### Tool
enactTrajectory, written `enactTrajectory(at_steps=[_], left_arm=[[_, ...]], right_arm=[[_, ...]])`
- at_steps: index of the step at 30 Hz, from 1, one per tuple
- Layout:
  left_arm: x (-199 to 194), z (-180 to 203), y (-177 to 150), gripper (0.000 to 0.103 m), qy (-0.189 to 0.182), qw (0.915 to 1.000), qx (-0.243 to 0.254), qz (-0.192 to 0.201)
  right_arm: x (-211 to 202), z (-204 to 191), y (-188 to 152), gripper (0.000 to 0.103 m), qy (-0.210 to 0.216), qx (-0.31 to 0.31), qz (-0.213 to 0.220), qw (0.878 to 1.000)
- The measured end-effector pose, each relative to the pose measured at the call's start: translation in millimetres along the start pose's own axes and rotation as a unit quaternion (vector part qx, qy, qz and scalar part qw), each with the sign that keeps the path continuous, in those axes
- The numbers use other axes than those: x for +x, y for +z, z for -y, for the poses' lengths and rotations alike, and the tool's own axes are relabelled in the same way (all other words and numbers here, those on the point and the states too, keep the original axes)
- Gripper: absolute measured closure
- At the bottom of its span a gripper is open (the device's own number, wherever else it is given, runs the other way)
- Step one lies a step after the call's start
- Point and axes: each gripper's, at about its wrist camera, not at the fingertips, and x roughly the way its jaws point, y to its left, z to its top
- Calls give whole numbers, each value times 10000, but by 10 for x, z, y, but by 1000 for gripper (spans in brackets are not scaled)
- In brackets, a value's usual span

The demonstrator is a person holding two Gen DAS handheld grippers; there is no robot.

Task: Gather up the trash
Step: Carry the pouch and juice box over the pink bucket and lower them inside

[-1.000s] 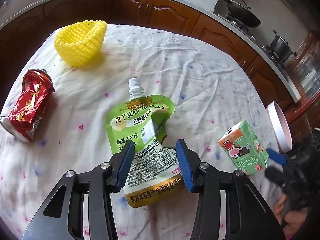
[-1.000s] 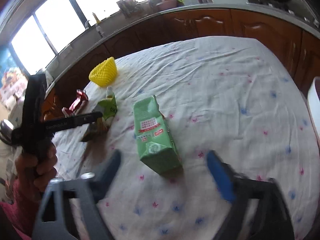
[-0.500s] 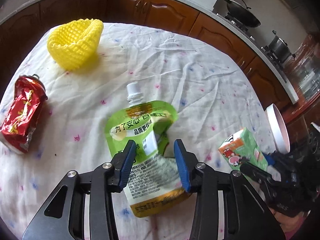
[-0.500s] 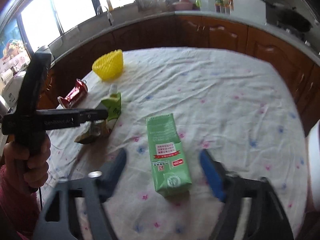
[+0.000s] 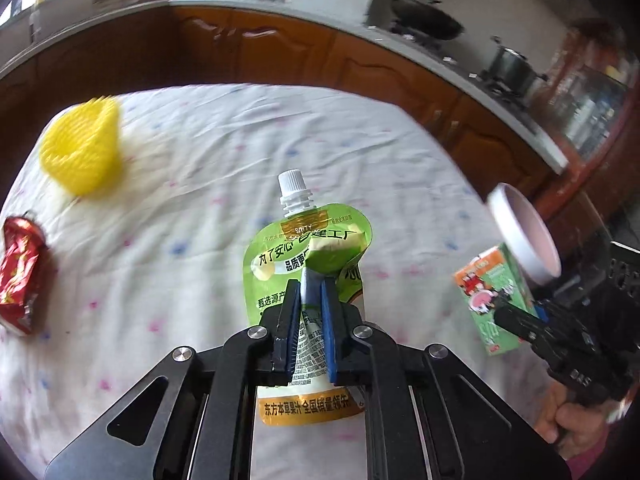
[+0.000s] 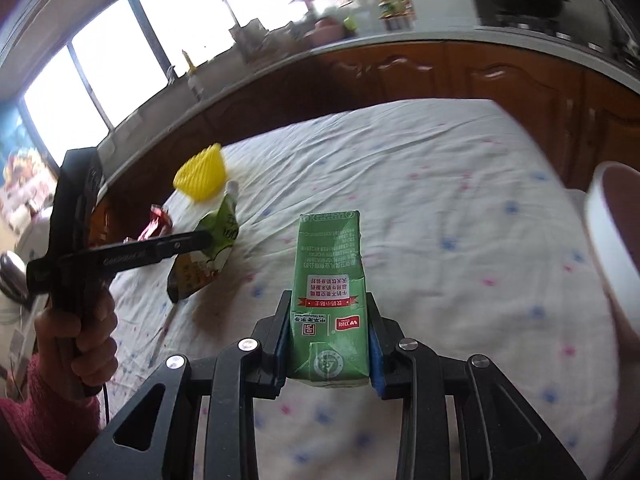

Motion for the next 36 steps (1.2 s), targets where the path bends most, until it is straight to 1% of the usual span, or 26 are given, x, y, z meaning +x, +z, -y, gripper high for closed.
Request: enactTrajectory(at_steps=[5,10,15,22,29,36], left_arm=[[-17,509,31,94,-397,9985,369,37],[40,965,71,94,-578,9956,738,37],[108,1355,105,94,-696,9921,1040,35],[196,1746,142,94,-827,9877,1324,-7],[244,1971,188,94,-905,9851,1460,-32],[348,2250,315,94,-1065,9815,1587,-90]], right_arm=[[-333,289,-59,71,-209,333,300,9988],[-691,603,-100,71,-466,619,617,9951],[-955,820,-118,71,-683,801,846,9908],[-1185,1090,-131,71,-912,1054,1043,9847],[-1314,1257,-150,71,-1021,1163,1168,9810],[-1426,1438,-149,71,-1171,1287,1289,9763]])
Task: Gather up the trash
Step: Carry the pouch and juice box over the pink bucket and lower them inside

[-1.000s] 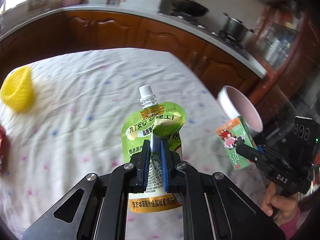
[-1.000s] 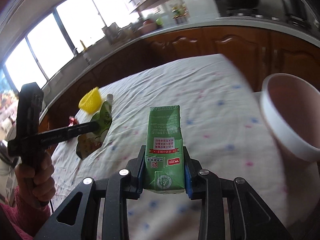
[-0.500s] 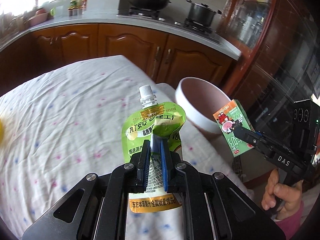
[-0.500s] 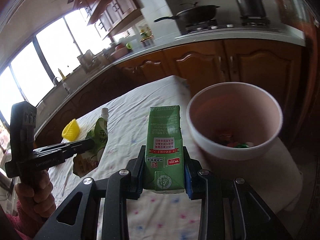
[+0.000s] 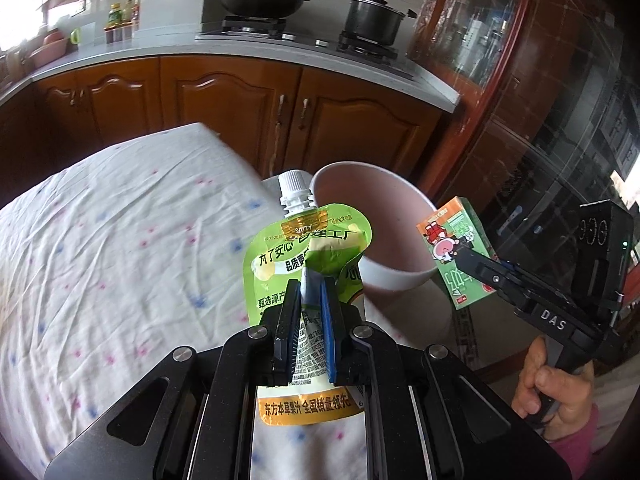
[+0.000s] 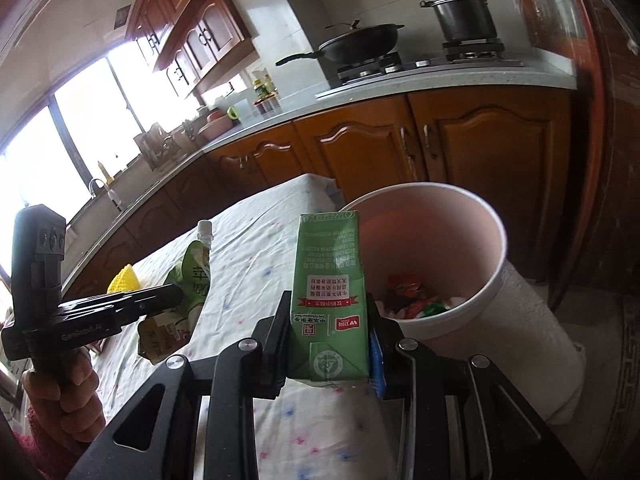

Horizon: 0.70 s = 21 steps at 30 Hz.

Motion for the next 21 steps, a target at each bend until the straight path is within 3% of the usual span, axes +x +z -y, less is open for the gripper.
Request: enactTrajectory(at_steps=[13,21], left_arm=[[383,342,452,94,-297,9991,245,-182],[750,509,712,94,-369,9973,368,-507]], right_arm=[[97,352,282,71,-226,142,20,9996],[255,508,415,71,-277,220,-120,9993]])
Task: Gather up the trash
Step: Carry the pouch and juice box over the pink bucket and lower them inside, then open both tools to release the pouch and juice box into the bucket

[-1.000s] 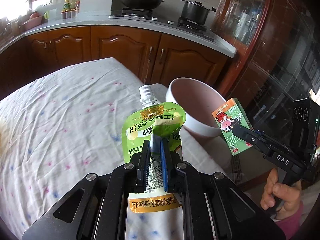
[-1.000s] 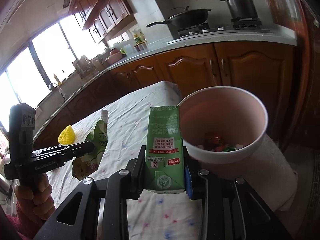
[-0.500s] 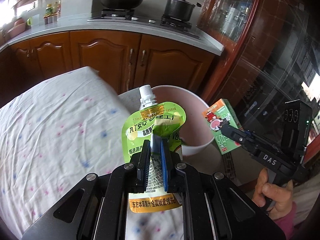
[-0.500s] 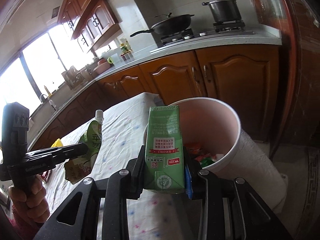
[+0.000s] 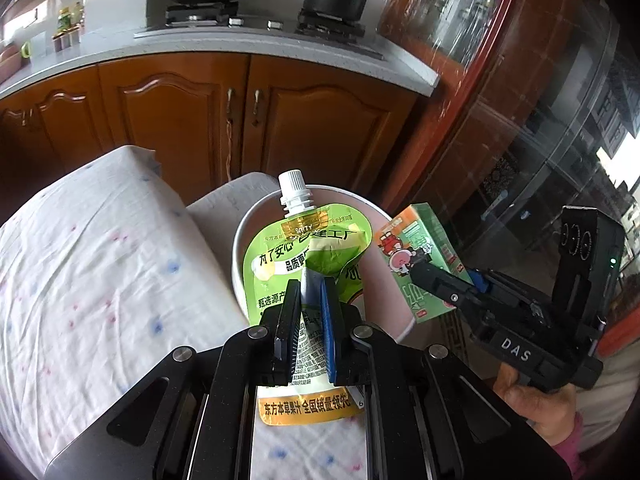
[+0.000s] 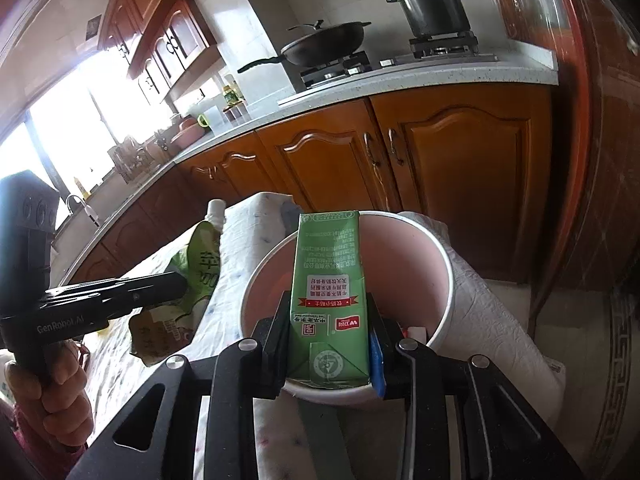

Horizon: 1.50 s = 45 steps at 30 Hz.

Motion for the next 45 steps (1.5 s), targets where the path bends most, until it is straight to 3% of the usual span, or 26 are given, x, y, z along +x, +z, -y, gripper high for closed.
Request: enactTrajectory(at_steps=[16,33,36,38,45], left_arm=[[516,33,258,94,-13,9987,36,-502],[718,-1,299,92,55,9970,-77,-772],[722,-27,307,88,53,9968,-124,-790],[725,-42,306,80,64,9967,-157,-800],[618,-70,248,74,161,9974,-146,-686]], right_arm=[[232,220,97,71,-182,82,-338,9992],[444,325,152,69,-215,160,-692,9972],[452,342,163,67,-211,201,-676,9973],[436,339,160,67,-223,208,-645,9974],[377,328,154,67,-233,242,-604,9976]])
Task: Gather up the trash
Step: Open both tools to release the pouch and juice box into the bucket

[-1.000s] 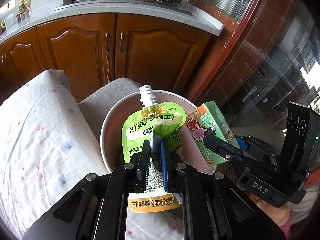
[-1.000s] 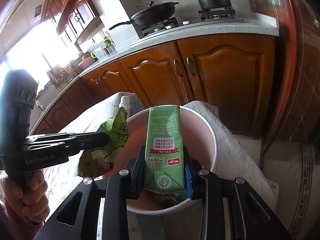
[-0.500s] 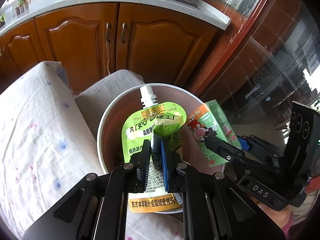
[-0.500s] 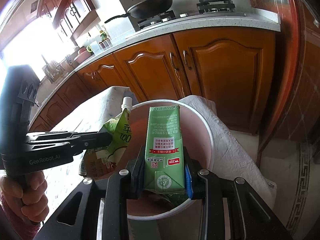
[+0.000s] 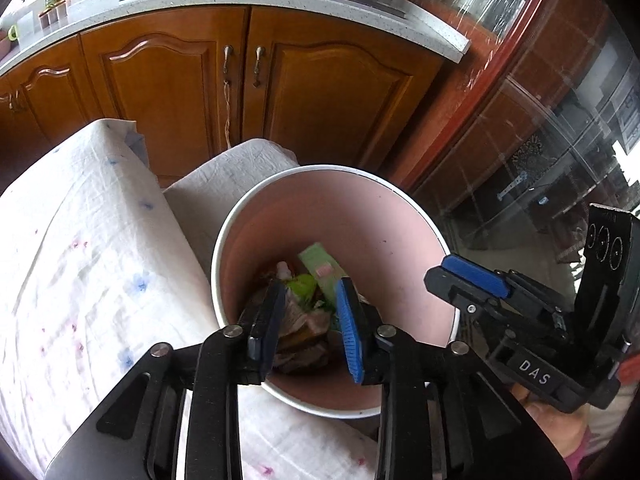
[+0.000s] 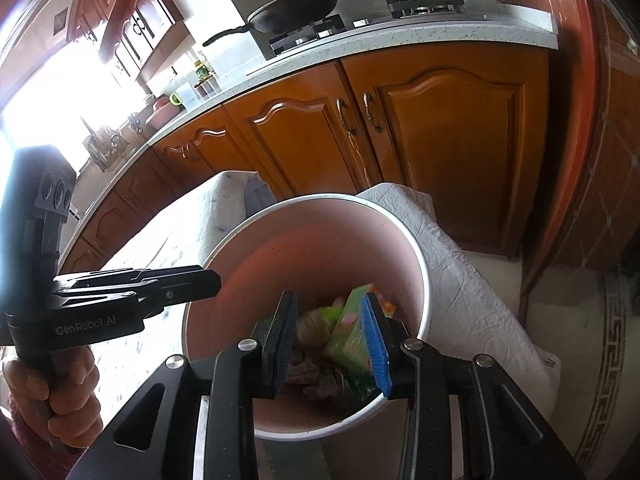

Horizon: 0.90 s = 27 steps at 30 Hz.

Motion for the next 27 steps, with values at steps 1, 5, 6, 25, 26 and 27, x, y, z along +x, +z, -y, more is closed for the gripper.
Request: enactTrajectory(at_steps=[1,5,6,25,26,27], left_arm=[[-23,-14,-17,72,1,10000,-20,25],[-143,-91,-129,69,-75,9998,-143,150],[-176,-108,-171,68,-78,9997,-173,182],[-759,-467,-1062,51,74,9924,-868,866],[-782,-483,-1101,51,68,9920,-900,885],[-815,-504,-1158,51,74,9913,-944,919]], right_arm=[[-11,-3,-6,67,9,11,18,10000],[-71,-27,-50,62,47,44,93,9999],[-87,-33,-70,61,69,63,114,9999],[-539,-597,-620,28,396,141,927,9948],[-560,-630,-643,25,415,143,978,9942],[-588,-654,-675,24,432,158,1033,9936]])
